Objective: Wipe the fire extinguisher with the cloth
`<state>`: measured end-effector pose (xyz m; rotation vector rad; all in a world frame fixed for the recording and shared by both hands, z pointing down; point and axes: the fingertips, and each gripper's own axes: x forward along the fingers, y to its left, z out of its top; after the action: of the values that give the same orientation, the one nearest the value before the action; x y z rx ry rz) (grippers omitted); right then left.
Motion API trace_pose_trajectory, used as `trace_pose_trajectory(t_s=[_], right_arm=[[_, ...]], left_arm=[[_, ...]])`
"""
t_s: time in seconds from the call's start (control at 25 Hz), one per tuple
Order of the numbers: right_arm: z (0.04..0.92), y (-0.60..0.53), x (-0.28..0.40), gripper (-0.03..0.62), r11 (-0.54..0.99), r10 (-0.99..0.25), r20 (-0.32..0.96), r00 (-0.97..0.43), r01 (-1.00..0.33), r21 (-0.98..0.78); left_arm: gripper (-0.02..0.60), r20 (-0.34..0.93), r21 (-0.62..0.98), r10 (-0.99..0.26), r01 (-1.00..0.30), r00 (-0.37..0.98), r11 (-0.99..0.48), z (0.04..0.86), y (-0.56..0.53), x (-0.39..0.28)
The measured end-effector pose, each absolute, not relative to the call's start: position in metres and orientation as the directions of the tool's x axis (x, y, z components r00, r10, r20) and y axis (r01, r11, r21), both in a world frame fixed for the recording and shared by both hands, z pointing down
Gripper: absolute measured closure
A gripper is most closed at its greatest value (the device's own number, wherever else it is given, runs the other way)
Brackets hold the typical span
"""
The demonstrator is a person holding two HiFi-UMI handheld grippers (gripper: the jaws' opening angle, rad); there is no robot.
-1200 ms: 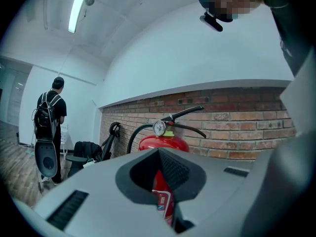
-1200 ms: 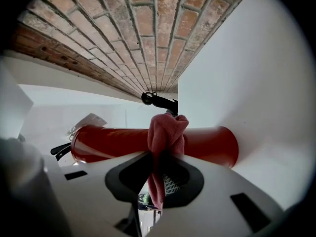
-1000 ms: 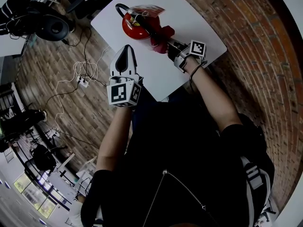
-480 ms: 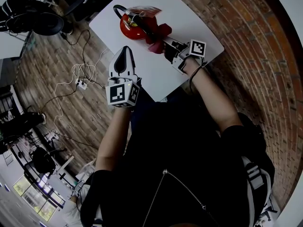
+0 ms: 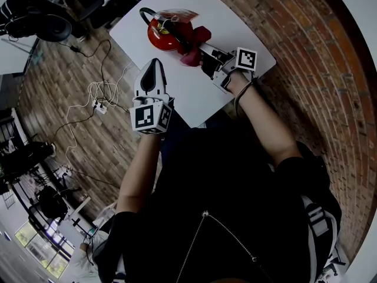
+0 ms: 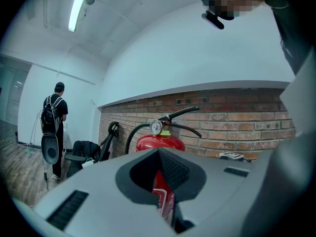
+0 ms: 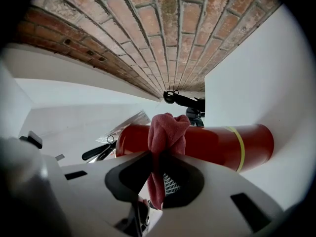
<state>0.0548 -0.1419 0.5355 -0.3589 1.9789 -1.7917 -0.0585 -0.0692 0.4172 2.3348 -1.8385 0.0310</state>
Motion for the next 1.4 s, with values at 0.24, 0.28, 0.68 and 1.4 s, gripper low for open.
trace_pose_trajectory(t_s=[0.24,0.28,0.68,1.4], right_arm=[[0.502,-0.139,0.055,0.525,0.166,-0.465,-0.196,-0.863,0.133,-0.977],[0.496,-0.139,0.055,0.525,0.172,-0.463,-0.206,-0.862,0.140,-0.975],[0.450,-0.138,0.056,0.525,0.253,-0.442,-0.300,-0.845,0.203,-0.946],[0.443,-0.132,0.092,0.525,0.291,-0.633,-0.284,-0.720,0.118,-0.949]], left_arm=[[0.574,0.119,0.118,-0.963,-0.966,0.243,-0.229,0.415,-0.069,-0.057],[0.574,0.119,0.118,-0.963,-0.966,0.243,-0.230,0.414,-0.068,-0.057],[0.574,0.114,0.117,-0.963,-0.966,0.244,-0.231,0.413,-0.071,-0.060],[0.574,0.090,0.119,-0.924,-0.925,0.372,-0.361,0.403,-0.105,-0.073]])
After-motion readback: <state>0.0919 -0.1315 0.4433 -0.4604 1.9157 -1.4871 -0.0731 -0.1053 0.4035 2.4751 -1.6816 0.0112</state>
